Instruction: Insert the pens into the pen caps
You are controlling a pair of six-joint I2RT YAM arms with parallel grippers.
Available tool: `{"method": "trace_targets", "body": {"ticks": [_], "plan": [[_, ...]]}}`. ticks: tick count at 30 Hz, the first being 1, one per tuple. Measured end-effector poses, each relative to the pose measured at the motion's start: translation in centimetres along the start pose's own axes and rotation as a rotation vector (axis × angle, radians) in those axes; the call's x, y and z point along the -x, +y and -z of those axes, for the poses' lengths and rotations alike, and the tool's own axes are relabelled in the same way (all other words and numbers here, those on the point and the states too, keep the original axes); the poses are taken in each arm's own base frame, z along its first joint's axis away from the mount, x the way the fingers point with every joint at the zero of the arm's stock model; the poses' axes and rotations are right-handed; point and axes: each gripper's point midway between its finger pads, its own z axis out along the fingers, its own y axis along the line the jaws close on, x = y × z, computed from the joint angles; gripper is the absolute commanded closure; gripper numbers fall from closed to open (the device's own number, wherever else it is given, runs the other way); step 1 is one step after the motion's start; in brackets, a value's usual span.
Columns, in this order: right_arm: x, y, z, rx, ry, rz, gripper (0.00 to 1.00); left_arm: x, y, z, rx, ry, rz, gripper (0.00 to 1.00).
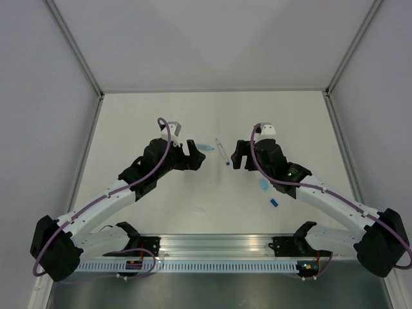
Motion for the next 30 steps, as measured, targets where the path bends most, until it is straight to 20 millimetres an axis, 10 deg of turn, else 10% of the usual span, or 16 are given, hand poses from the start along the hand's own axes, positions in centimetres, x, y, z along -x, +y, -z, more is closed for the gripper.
{"method": "trace_targets", "body": {"ticks": [5,14,20,30], "plan": [[-0.7,0.1,-2.0,-0.025,0.055,0.070,0.02,-0.2,0.7,0.6,0.019,-0.025,0.001,0.01],[4.2,5.5,-10.6,-0.001,0.124,0.196,0.21,2.9,0.4,4.6,-0.028,-0.233,0.023,0.01],[-0.5,4.5,-15.8,-0.048,0.317,0.299,0.45,4.3,1.7,6.4,0.022,-0.337,0.052,0.01],[-4.7,2.1,-16.3,-0.114,0.480,0.373,0.53,4.6,2.7,7.9,0.046,-0.409,0.080,0.01]]}}
